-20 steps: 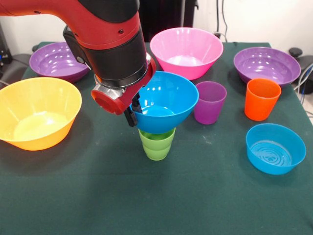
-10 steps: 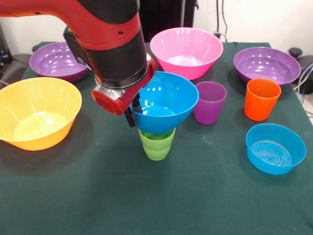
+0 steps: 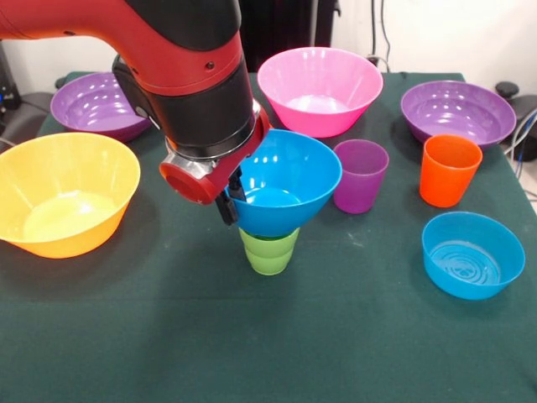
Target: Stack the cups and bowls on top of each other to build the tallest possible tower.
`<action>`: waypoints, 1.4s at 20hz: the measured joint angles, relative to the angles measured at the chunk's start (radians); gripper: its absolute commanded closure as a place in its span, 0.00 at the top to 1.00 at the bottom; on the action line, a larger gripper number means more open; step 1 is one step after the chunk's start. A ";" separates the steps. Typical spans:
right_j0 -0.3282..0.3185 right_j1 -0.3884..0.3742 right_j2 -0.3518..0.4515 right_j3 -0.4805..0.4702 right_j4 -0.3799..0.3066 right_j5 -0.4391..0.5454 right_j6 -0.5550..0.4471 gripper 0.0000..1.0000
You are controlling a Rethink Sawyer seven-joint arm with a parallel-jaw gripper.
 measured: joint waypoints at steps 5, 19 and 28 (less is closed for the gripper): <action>0.000 0.008 0.000 0.000 0.000 -0.005 0.000 0.00; 0.000 0.025 0.000 0.000 0.000 -0.005 0.000 0.00; 0.000 0.025 0.000 0.000 0.000 -0.005 0.000 0.00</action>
